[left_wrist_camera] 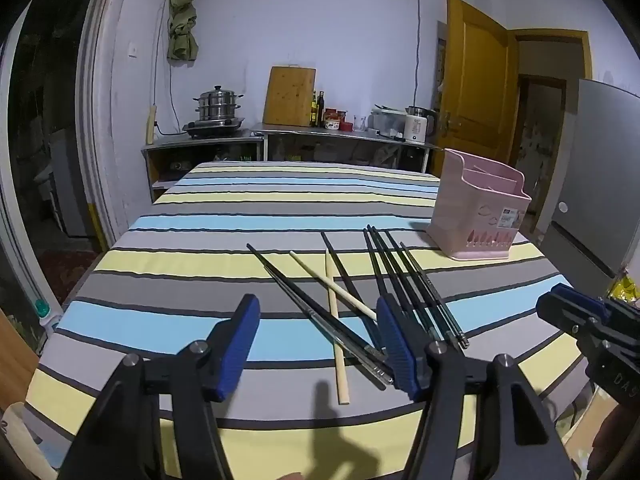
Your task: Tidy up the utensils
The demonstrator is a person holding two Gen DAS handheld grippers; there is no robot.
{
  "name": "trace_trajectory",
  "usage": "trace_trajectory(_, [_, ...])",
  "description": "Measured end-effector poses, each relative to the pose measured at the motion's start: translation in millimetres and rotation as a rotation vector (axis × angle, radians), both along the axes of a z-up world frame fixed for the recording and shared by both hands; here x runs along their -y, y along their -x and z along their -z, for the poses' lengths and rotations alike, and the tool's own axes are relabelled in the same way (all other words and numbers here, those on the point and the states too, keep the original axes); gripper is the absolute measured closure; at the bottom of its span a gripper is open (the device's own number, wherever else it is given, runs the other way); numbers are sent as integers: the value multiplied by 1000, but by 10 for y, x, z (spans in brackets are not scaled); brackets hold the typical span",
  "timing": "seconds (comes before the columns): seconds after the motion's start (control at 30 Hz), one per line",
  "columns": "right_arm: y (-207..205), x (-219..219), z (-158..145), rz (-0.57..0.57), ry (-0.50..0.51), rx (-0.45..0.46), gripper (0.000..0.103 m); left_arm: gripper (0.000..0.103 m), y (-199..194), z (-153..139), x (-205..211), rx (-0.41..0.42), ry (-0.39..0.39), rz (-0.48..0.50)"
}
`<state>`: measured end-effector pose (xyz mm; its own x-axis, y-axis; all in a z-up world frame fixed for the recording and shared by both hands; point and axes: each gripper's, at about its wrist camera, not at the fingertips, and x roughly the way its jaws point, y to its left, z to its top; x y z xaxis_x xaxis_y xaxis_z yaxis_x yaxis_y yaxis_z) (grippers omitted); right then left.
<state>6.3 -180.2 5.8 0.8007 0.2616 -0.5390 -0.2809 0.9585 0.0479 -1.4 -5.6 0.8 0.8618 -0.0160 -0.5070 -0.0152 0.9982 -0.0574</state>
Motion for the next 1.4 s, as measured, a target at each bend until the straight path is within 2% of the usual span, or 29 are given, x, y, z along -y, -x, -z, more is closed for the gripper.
trace_trajectory(0.07, [5,2,-2,1,-2,-2,76,40,9,-4,-146,10,42,0])
trace_trajectory(0.2, [18,3,-6,1,-5,-5,76,40,11,11,-60,11,7,-7])
trace_trajectory(1.4, [50,0,-33,3,-7,7,76,41,62,-103,-38,28,22,13])
